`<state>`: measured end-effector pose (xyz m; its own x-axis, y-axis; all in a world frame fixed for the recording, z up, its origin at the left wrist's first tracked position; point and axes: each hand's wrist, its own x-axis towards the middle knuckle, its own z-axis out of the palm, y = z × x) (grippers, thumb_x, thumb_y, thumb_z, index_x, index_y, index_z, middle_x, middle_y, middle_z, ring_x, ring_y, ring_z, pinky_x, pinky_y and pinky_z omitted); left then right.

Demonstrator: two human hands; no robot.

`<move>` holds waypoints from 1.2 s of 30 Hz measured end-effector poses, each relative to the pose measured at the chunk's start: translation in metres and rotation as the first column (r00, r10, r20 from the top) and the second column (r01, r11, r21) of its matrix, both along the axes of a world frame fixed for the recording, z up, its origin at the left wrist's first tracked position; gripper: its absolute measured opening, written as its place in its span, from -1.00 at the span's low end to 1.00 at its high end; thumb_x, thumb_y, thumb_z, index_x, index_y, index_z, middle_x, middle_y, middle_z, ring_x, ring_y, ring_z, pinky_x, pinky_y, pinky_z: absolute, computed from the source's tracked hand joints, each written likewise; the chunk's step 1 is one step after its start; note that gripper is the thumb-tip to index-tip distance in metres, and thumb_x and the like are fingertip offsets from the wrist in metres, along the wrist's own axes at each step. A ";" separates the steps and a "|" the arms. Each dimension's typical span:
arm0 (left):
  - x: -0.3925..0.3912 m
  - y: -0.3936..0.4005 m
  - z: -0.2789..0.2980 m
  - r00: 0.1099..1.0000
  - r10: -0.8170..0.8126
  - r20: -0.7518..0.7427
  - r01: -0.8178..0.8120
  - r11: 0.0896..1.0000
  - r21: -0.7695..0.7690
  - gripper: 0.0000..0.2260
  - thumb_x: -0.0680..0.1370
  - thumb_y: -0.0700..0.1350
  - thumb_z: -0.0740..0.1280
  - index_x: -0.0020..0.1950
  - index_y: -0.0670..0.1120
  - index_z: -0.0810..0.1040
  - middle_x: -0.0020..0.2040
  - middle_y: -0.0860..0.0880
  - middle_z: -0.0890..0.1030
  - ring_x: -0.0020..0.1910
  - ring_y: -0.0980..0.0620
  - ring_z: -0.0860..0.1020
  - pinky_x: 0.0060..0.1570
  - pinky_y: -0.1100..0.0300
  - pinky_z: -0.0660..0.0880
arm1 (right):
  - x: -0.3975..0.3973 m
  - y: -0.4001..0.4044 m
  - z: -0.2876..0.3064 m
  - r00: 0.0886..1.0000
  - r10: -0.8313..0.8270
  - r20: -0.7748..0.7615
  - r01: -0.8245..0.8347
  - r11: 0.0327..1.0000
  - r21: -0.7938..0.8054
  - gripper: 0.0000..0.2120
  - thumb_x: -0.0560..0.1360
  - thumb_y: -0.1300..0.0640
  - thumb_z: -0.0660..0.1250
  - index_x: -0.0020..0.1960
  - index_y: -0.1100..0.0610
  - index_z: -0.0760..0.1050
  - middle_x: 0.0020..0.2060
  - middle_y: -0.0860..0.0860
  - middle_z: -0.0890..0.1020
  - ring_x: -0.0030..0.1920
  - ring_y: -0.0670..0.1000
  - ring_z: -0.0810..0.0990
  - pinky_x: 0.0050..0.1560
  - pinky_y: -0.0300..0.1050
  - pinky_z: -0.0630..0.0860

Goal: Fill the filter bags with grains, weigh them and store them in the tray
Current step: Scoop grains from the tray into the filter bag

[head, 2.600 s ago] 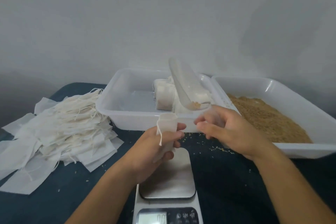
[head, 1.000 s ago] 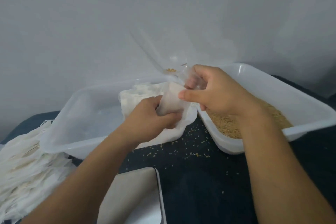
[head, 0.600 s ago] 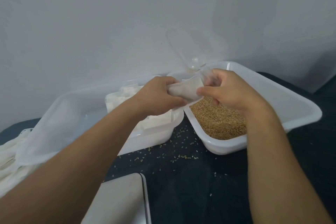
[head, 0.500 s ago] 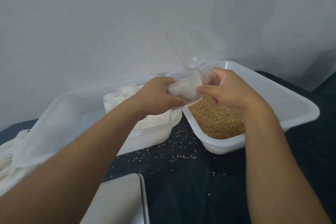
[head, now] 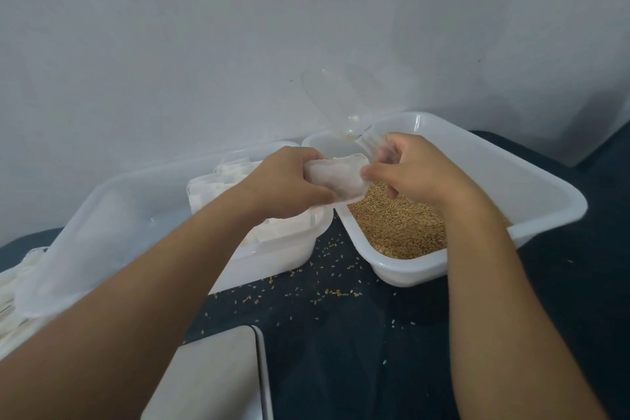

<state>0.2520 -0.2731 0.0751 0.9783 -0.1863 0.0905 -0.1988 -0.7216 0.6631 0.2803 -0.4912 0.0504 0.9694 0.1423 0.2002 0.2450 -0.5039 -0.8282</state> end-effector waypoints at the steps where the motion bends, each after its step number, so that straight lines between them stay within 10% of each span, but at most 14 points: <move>1: 0.000 -0.001 0.001 1.000 0.001 0.005 -0.001 1.000 0.005 -0.84 0.43 -0.12 0.53 -0.06 0.04 0.63 -0.34 0.08 0.54 -0.53 0.22 0.44 -0.59 0.34 0.32 | 0.000 -0.001 -0.001 1.000 -0.001 -0.005 0.001 1.000 -0.004 -0.78 0.46 0.07 0.51 -0.16 0.07 0.47 -0.51 -0.13 0.56 -0.51 -0.14 0.55 -0.55 -0.29 0.34; 36: -0.005 -0.005 0.001 0.998 -0.026 0.049 0.028 0.999 -0.044 -0.79 0.43 0.00 0.58 -0.07 -0.01 0.61 -0.35 0.13 0.52 -0.51 0.23 0.42 -0.53 0.39 0.29 | 0.000 -0.004 0.001 1.000 0.000 0.003 0.000 1.000 -0.009 -0.78 0.48 0.09 0.49 -0.18 0.05 0.45 -0.53 -0.16 0.55 -0.51 -0.15 0.55 -0.48 -0.23 0.38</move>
